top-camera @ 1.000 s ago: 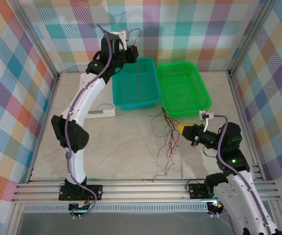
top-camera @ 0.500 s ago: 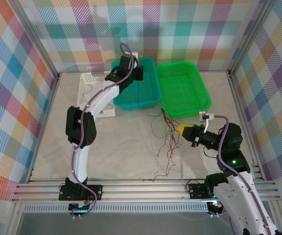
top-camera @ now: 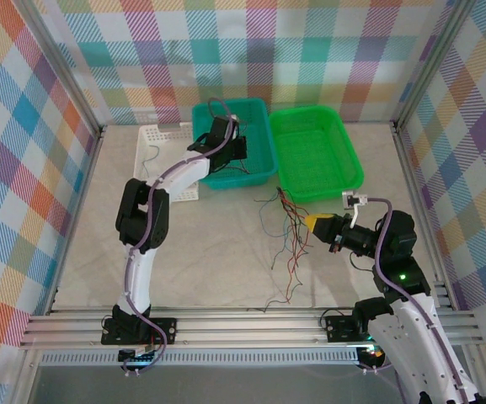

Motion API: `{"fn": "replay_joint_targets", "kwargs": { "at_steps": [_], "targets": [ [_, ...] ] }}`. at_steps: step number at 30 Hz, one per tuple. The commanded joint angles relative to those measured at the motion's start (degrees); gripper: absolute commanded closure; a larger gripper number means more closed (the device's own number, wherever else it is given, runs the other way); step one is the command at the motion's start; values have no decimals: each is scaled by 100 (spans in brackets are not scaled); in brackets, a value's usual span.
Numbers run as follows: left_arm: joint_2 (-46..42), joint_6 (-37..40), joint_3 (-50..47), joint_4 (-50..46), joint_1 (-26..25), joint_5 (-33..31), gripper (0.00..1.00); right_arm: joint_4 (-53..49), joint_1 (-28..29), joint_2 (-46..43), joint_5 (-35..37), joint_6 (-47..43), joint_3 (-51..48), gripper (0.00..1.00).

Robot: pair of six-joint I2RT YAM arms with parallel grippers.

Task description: Untangle the cables

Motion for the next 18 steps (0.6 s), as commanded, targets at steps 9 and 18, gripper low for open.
{"fn": "replay_joint_targets", "kwargs": {
  "at_steps": [9,18],
  "targets": [
    [779,-597,1099,-1424,266,657,77,-96,71,-140,30,-9,104,100],
    [18,-584,1284,-1589,306,1080,38,-125,91,-46,171,33,168,100]
  ]
}}
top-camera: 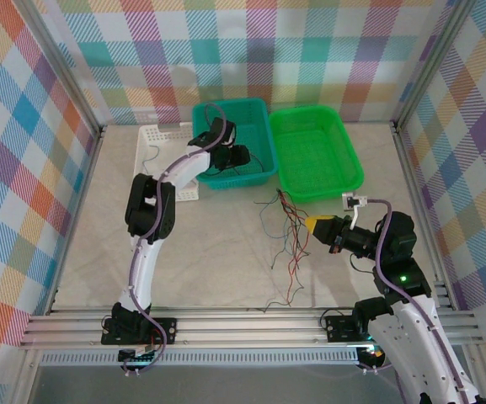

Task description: Untangle the cables

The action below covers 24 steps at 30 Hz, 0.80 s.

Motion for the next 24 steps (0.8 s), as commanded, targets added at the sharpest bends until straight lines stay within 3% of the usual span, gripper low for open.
{"fn": "replay_joint_targets", "kwargs": {
  "at_steps": [1,5,9,17,24],
  "targets": [
    [-804,37,369,-262,37,271,35,72,52,56,84,43,180,100],
    [-1379,1,276,-453,37,360,21,159,61,220,142,102,212,100],
    [-2287,-368,-677,-121,30,515,11,335,61,440,102,185,255,100],
    [-4465,-1493,-3918,1639,-367,910,9,559,84,740,96,298,379,100],
    [-5212,-716,-5141,2467,-1569,959,11,956,120,843,-212,623,412,100]
  ]
}}
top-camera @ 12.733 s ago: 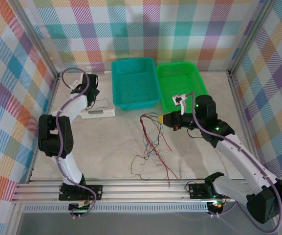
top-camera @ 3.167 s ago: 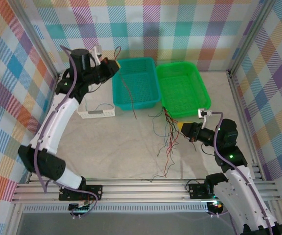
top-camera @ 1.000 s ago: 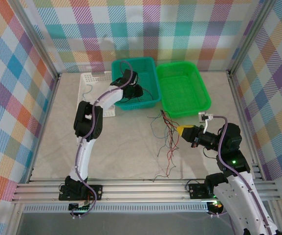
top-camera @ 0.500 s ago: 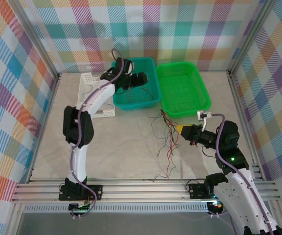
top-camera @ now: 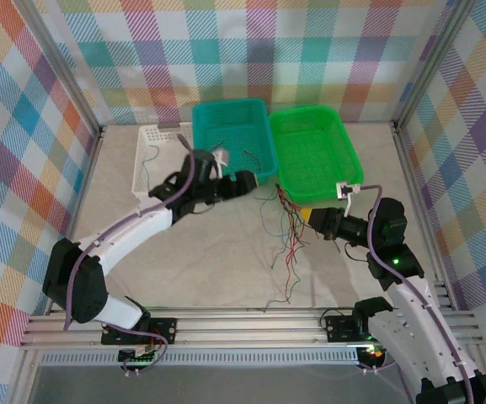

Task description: Untangle the cables

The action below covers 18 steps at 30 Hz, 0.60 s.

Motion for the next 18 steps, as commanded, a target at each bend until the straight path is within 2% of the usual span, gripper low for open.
{"fn": "replay_joint_targets", "kwargs": {
  "at_steps": [1,7,13,18],
  "targets": [
    [-366,467,-266,781,-399,139,11,538,54,-10,-312,248,257,100],
    [-412,1046,-381,935,-669,184,12,457,181,-27,-443,322,314,100],
    [-351,1324,-336,783,-666,-139,16,354,309,-96,-557,322,329,100],
    [-481,1674,-323,612,-677,-457,23,268,332,-149,-670,287,366,100]
  ]
}}
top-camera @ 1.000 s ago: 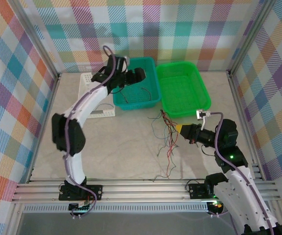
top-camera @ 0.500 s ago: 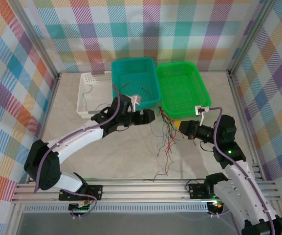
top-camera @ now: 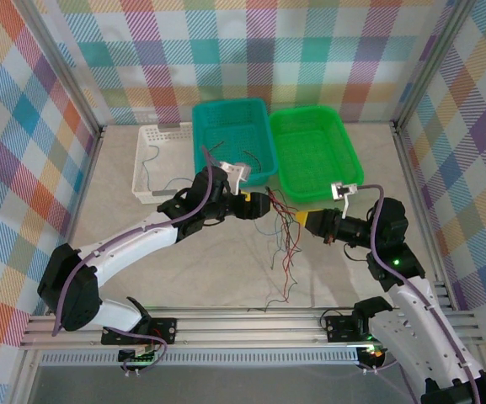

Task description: Untangle the cables

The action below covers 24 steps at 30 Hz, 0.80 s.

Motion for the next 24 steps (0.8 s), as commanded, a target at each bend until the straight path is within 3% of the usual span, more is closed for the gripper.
{"fn": "replay_joint_targets", "kwargs": {
  "at_steps": [1,11,17,20,24],
  "targets": [
    [-228,373,43,-16,-41,-251,24,97,41,-93,-229,29,205,100],
    [-87,328,-11,200,-43,47,51,330,144,-75,-283,185,137,100],
    [-281,237,-81,224,-49,91,79,104,155,-140,61,69,83,100],
    [-531,77,-154,130,-54,17,99,-78,155,-191,420,7,52,100],
    [-1011,-192,-165,-294,-50,-324,100,-465,153,-271,1075,-89,24,100]
  ]
}}
